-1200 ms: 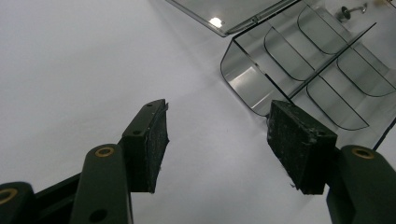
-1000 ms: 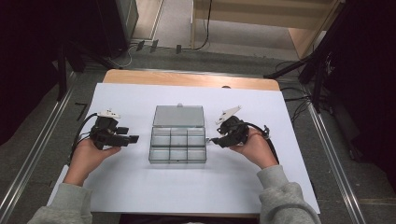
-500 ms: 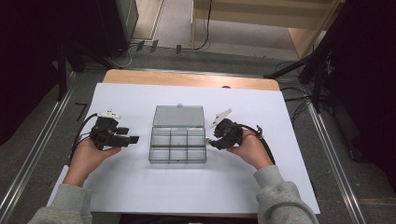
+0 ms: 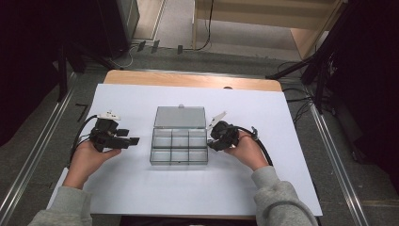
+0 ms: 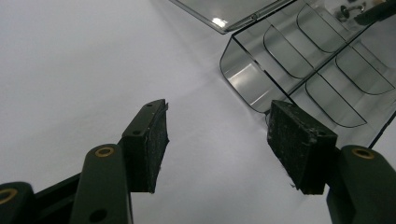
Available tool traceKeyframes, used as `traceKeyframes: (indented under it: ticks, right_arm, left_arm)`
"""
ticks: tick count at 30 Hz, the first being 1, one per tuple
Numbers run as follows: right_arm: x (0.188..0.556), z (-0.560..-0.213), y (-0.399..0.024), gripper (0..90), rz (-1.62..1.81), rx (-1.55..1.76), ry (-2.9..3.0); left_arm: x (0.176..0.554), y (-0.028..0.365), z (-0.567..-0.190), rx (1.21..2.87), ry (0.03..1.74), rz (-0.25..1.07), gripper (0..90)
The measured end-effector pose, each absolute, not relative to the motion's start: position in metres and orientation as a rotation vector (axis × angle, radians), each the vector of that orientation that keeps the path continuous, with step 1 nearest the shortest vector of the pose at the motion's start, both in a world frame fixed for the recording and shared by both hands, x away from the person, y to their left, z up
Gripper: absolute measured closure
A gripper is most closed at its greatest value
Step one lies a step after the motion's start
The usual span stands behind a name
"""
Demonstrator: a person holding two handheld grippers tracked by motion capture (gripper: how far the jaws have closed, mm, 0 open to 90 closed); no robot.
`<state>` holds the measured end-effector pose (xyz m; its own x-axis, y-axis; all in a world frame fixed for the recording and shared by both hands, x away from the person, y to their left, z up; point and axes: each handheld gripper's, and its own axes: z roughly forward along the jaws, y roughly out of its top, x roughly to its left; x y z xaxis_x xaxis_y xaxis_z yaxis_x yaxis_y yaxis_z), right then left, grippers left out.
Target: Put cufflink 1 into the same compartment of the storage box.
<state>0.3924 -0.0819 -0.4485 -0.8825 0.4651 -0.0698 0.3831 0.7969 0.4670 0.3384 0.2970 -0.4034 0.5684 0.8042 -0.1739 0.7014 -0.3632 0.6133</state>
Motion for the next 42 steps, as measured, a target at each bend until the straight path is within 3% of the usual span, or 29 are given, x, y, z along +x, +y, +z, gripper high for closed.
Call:
traceKeyframes:
  ticks: [7,15,42]
  right_arm:
    - [0.3956,-0.4507,-0.0797,63.2,0.675,0.646,2.802]
    - [0.3956,-0.4507,-0.0804,80.1,0.687,0.613,2.813]
    - [0.398,-0.4479,-0.0831,83.8,0.717,0.719,2.832]
  left_arm:
    - [0.3376,0.2974,-0.4038,2.149,1.204,0.203,38.9]
    - [0.3376,0.2976,-0.4039,2.148,1.204,0.201,38.7]
    - [0.3382,0.2975,-0.405,2.156,1.201,0.187,38.0]
